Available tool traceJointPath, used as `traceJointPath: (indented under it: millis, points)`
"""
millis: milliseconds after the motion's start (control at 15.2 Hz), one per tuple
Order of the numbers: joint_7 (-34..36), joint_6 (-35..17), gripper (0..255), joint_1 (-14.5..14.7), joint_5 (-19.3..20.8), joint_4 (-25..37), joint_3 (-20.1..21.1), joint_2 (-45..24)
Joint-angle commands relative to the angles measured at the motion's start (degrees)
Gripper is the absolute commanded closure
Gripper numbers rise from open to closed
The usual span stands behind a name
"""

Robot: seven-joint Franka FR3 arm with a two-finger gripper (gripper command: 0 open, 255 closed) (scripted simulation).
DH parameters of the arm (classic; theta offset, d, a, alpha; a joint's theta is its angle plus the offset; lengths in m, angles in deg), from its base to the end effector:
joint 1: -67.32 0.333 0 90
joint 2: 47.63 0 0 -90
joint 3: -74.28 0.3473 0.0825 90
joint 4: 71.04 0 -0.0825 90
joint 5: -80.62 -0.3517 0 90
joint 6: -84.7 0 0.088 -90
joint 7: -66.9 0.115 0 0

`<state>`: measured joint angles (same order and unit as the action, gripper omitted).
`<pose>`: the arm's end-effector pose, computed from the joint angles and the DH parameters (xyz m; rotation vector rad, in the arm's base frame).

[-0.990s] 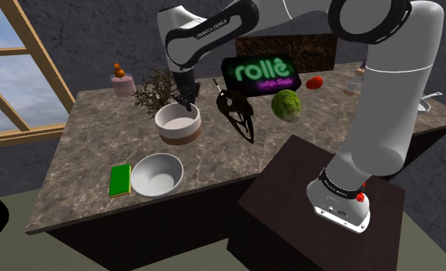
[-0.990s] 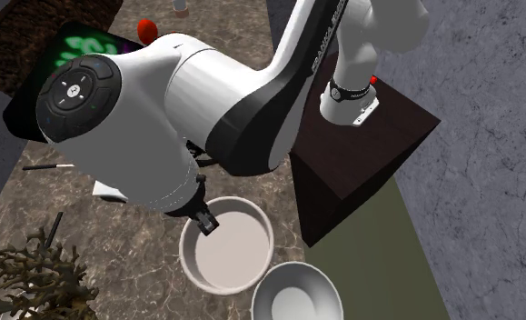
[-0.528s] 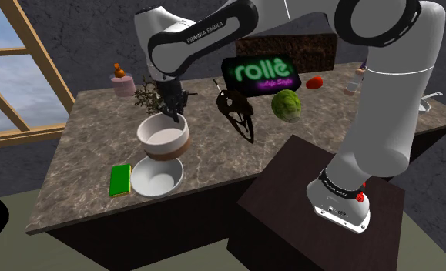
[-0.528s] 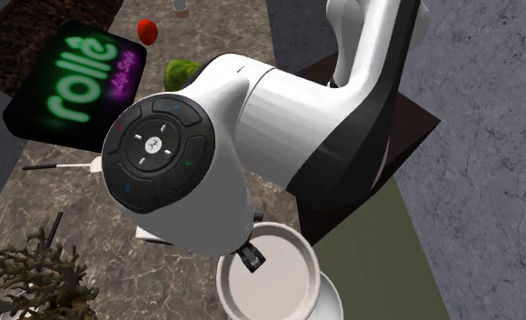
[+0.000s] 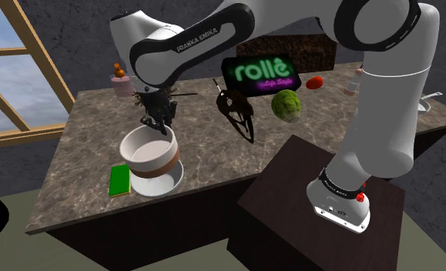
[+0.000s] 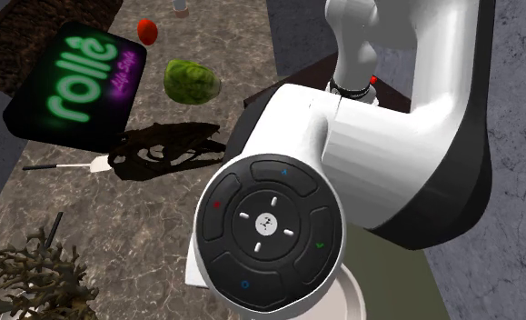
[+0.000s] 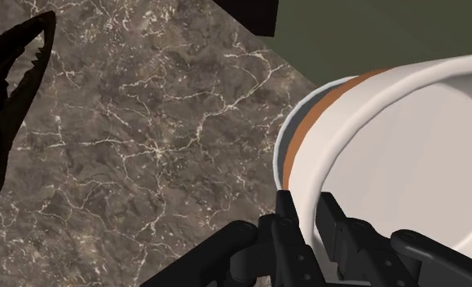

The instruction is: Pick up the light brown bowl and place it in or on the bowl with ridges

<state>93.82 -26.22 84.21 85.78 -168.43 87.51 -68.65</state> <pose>0.5491 0.2924 0.4123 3.0781 0.1282 -0.1633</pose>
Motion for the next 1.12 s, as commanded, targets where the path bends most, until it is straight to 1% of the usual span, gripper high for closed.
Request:
traceJointPath:
  millis: [0,990,1056]
  points:
    - [0.3,-1.2,255,0.1,0.1,-0.7,0.0,-0.5]
    - [1.3,-10.9,255,0.5,1.7,-4.9,-0.8,-6.1]
    - [1.3,-10.9,255,0.5,1.7,-4.9,-0.8,-6.1]
